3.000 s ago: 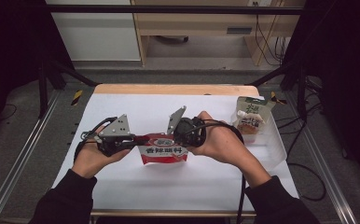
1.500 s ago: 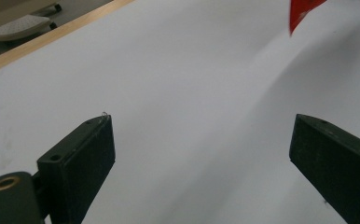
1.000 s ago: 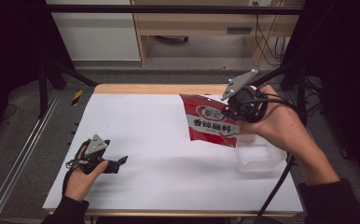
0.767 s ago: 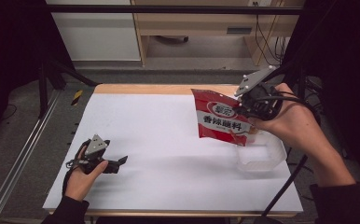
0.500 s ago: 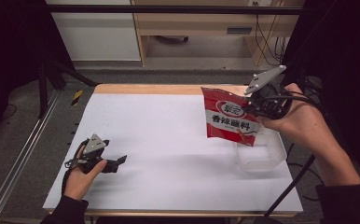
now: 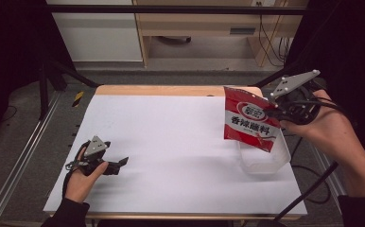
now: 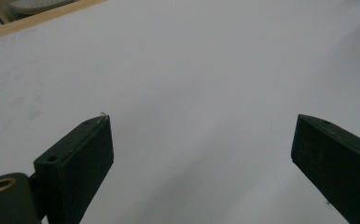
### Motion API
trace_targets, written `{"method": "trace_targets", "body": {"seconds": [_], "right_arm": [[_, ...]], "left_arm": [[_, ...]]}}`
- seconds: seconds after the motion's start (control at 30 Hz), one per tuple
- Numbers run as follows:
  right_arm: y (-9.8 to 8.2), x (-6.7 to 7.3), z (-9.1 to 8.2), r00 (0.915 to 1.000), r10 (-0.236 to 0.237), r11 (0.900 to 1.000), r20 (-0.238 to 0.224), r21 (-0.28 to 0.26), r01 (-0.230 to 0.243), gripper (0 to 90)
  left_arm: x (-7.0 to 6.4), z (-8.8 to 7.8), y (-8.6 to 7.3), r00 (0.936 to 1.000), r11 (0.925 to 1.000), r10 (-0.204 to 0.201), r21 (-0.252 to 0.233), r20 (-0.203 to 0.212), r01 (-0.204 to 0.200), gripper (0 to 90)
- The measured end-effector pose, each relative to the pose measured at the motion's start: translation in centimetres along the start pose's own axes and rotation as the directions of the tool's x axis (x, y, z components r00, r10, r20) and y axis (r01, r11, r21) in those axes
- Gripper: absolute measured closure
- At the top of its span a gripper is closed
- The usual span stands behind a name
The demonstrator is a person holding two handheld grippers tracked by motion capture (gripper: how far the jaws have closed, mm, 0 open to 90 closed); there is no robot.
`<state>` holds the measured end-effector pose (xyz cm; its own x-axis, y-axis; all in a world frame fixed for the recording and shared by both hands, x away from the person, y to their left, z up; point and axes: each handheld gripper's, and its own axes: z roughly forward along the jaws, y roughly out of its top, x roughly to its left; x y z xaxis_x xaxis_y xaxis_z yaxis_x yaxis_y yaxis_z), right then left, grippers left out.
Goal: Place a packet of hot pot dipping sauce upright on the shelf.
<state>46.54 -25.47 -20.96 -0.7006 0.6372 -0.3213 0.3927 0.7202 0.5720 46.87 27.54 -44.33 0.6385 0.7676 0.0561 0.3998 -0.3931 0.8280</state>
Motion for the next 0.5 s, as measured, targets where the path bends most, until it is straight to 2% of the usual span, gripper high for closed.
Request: {"method": "trace_targets", "body": {"seconds": [0.5], "right_arm": [[-3.1, -1.5, 0.4, 0.9982, 0.057, 0.998, 0.016, 0.031, -0.058, 89.3]], "left_arm": [[-0.1, 0.1, 0.0, 1.0, 1.0, 0.005, 0.003, 0.006, -0.005, 5.8]]}}
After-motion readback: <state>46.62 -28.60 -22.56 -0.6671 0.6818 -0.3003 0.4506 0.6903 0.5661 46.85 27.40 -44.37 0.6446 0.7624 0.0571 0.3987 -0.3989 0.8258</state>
